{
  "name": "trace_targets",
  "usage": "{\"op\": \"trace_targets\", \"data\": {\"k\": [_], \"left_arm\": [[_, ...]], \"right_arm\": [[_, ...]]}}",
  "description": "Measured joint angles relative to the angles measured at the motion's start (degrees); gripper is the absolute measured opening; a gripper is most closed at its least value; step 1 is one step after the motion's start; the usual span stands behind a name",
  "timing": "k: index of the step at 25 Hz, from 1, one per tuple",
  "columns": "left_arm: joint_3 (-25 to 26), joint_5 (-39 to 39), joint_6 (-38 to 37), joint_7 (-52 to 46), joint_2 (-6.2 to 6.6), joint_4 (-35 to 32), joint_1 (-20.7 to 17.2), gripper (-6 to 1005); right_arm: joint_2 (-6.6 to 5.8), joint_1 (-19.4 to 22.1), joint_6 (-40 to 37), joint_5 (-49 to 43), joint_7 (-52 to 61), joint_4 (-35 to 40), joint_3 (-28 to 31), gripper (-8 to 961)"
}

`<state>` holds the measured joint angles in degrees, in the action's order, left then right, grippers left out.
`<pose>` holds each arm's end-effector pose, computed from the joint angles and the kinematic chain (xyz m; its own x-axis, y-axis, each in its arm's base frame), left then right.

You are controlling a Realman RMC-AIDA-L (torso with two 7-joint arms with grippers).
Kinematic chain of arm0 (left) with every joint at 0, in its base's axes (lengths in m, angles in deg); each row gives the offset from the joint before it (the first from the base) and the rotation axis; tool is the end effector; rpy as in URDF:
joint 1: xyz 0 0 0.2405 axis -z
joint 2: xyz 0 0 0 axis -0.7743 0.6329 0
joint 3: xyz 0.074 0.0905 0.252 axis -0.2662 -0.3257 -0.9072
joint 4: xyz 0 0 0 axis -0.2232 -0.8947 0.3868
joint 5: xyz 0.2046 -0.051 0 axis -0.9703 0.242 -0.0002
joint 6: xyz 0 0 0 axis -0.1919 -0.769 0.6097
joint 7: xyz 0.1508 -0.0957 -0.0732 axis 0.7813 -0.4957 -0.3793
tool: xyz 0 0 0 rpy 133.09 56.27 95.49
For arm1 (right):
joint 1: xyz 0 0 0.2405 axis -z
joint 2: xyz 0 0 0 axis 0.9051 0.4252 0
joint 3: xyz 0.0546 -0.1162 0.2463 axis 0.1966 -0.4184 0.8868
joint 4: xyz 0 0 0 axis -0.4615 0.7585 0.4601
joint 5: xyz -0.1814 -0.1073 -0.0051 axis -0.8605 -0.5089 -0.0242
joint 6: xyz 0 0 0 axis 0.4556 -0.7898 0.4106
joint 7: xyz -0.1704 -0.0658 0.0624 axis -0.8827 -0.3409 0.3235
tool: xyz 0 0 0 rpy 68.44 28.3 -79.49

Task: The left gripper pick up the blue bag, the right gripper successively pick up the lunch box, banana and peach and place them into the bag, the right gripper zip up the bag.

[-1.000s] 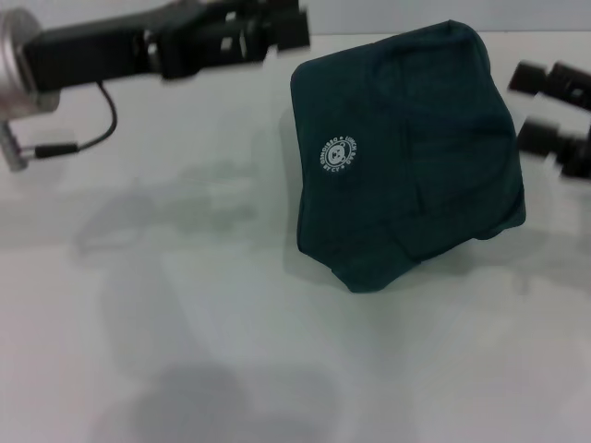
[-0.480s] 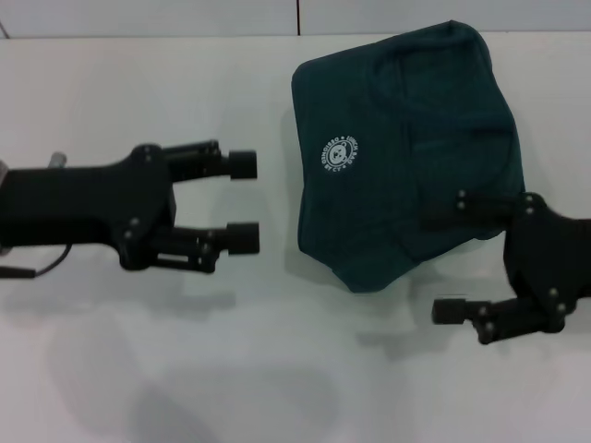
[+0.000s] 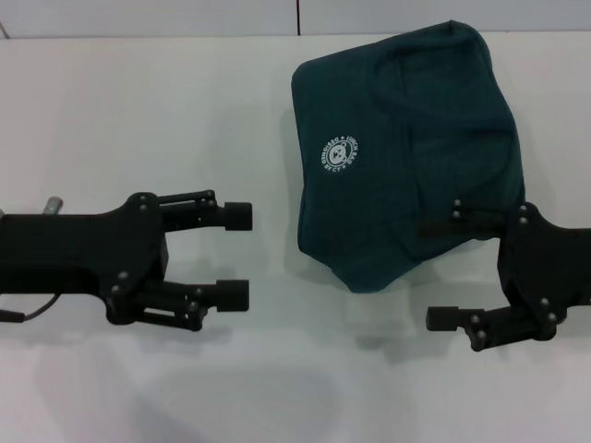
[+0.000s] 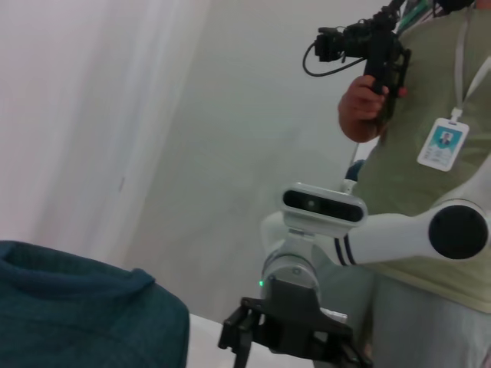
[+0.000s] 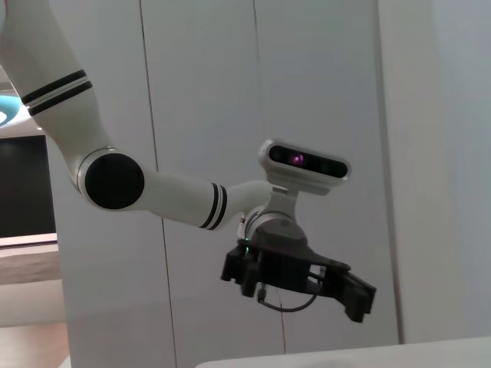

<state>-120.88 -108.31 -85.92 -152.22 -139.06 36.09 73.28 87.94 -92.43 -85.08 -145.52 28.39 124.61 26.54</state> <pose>-0.2196 0.2748 -0.0004 0.6989 0.3107 0.6442 0.2364 -0.9505 0.2019 0.2076 0.2948 -0.0380 0.7497 -0.0095 -0.6617 -0.0112 -0.9999 0.0017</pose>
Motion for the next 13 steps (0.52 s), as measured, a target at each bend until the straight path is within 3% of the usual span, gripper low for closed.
{"op": "trace_targets", "data": {"k": [13], "left_arm": [[-1.7, -0.7, -1.7, 1.4, 0.1, -0.2, -1.1, 893]], "right_arm": [[0.02, -0.4, 0.1, 0.3, -0.7, -2.0, -0.1, 867]]}}
